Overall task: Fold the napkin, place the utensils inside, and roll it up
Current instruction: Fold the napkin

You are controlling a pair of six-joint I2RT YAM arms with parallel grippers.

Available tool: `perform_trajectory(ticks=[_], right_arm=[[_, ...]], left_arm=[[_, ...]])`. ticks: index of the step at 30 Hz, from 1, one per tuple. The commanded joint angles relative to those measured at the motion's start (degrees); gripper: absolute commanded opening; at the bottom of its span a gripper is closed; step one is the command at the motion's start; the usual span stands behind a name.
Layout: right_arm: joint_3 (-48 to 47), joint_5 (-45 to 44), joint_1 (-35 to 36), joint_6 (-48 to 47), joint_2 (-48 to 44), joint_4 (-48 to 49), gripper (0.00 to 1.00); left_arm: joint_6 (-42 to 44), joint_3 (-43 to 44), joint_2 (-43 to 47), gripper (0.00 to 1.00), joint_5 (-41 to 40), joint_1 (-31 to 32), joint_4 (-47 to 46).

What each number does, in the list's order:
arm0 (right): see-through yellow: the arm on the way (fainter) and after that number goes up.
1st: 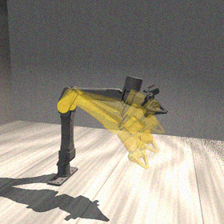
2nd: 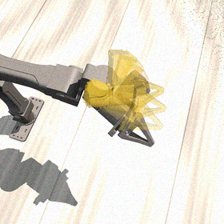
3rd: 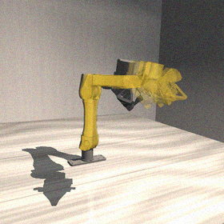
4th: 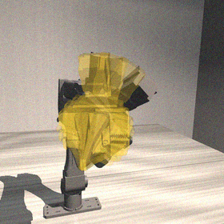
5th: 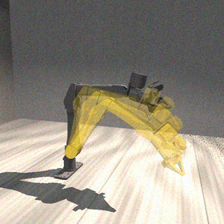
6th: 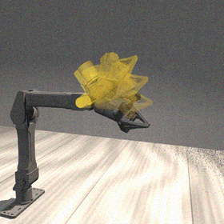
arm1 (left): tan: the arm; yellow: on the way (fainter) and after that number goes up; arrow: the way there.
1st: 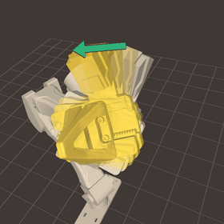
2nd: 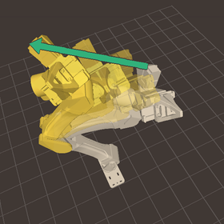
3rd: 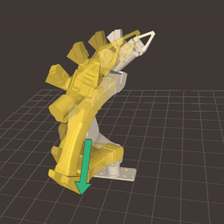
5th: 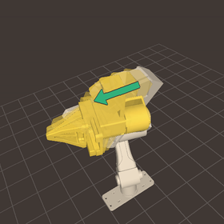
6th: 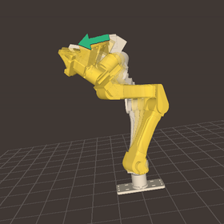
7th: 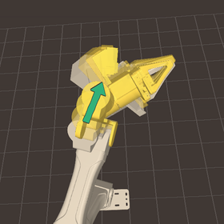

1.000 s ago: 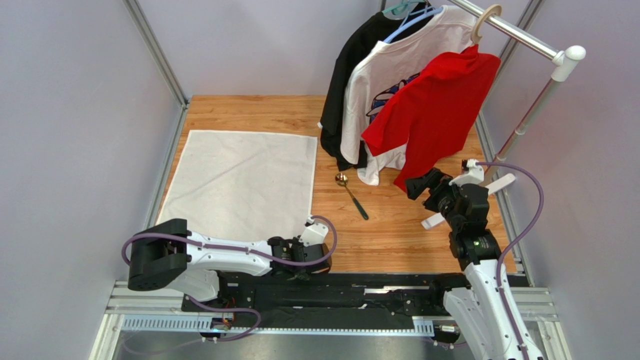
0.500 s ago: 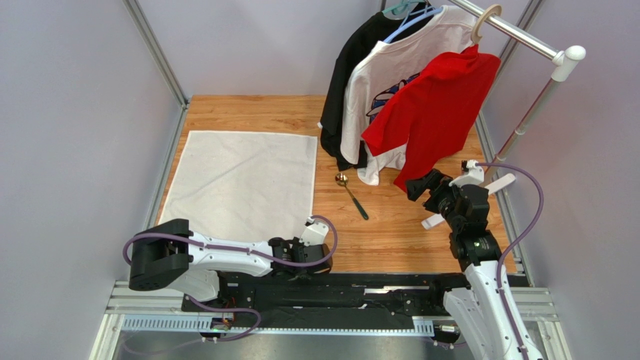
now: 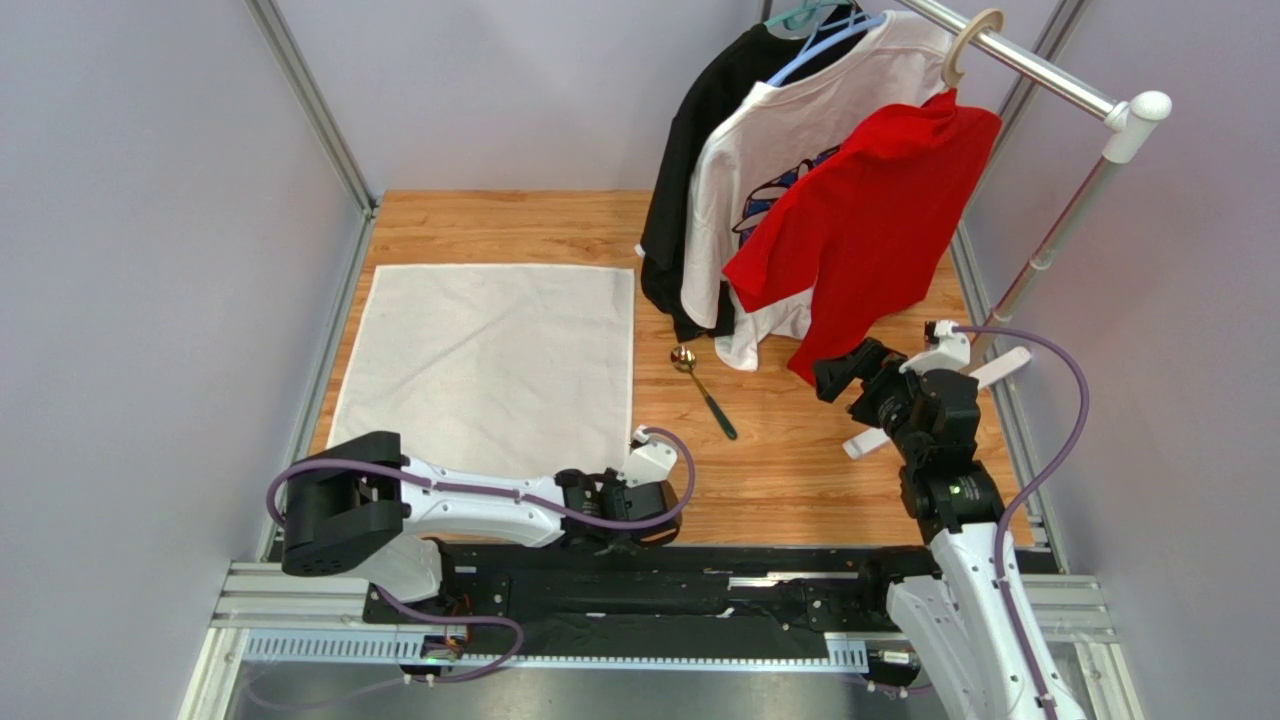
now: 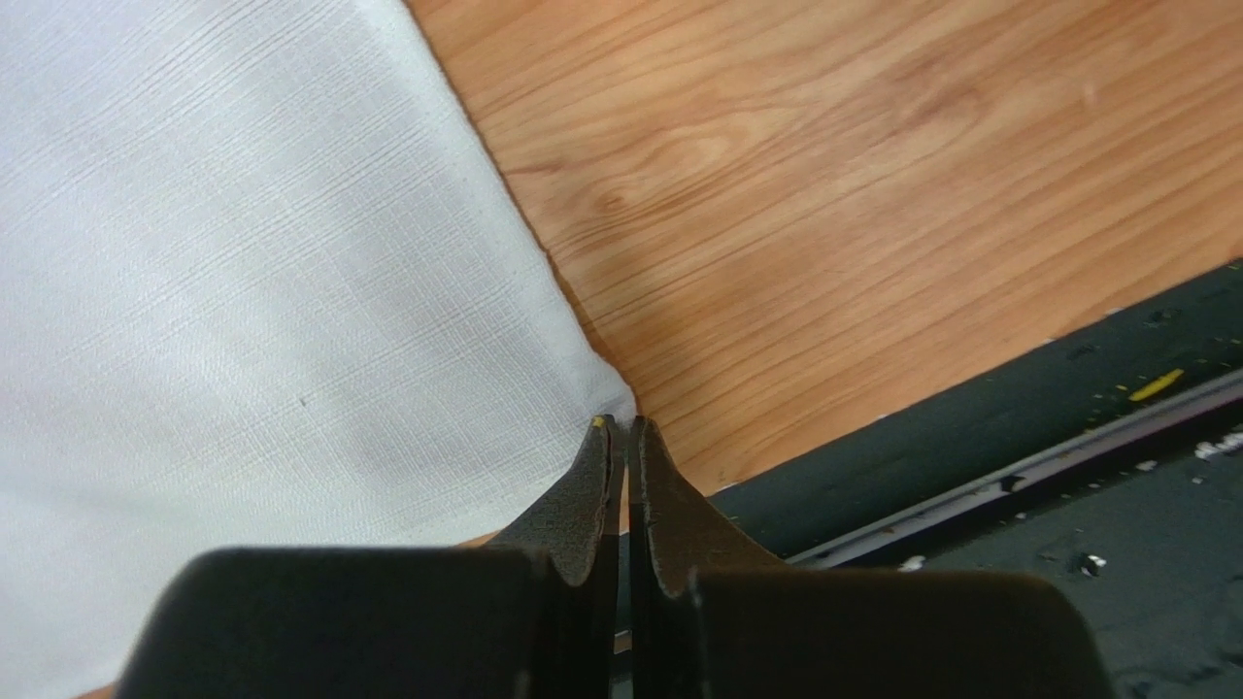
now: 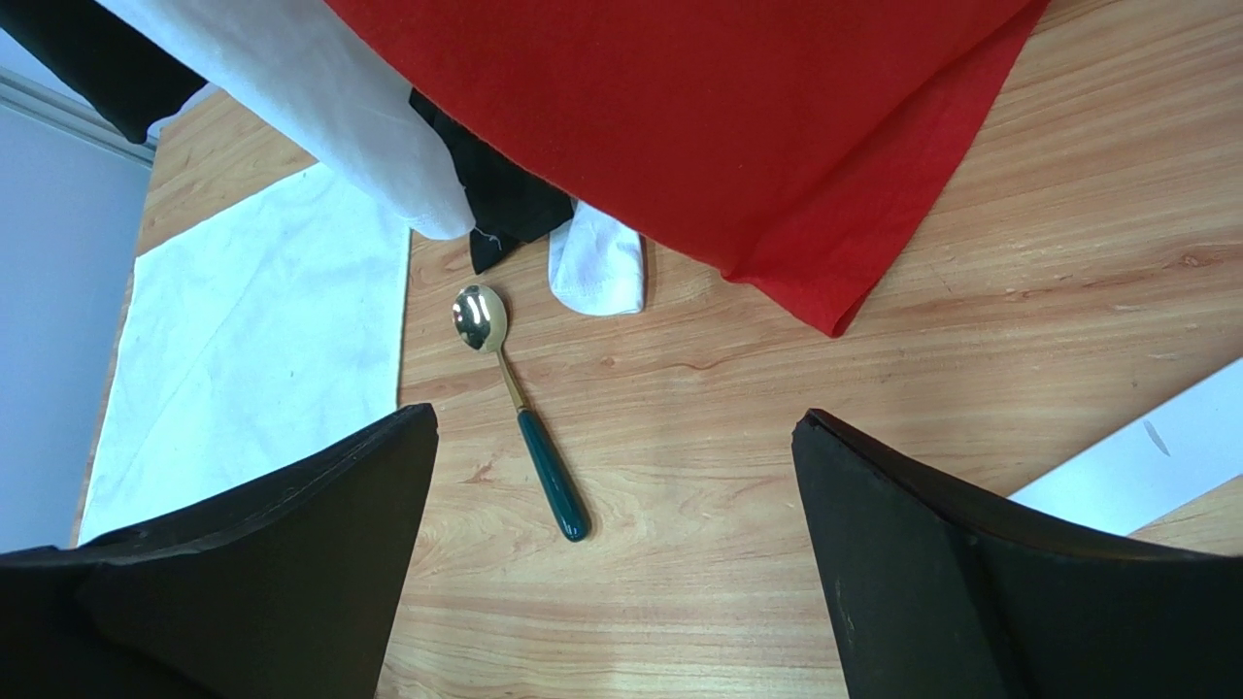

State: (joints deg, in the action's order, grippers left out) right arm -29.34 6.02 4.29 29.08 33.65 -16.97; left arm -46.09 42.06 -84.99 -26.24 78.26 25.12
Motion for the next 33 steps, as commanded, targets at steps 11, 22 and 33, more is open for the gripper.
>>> perform_trajectory(ticks=[11,22,33], right_arm=[[-2.4,-1.6,-0.2,-0.9,-0.4,1.0,0.97],[-2.4,-1.8,-0.2,-1.0,-0.4,1.1,0.97],[-2.2,-1.5,-0.2,-1.0,-0.3,1.2,0.97]], left_arm=[[8.1,7.5,-4.0,0.0,12.4,0.5,-11.4],[6.2,10.7,3.1,0.0,0.9,-2.0,2.8],[9.0,5.6,14.0,0.0,0.5,-20.0,8.5]])
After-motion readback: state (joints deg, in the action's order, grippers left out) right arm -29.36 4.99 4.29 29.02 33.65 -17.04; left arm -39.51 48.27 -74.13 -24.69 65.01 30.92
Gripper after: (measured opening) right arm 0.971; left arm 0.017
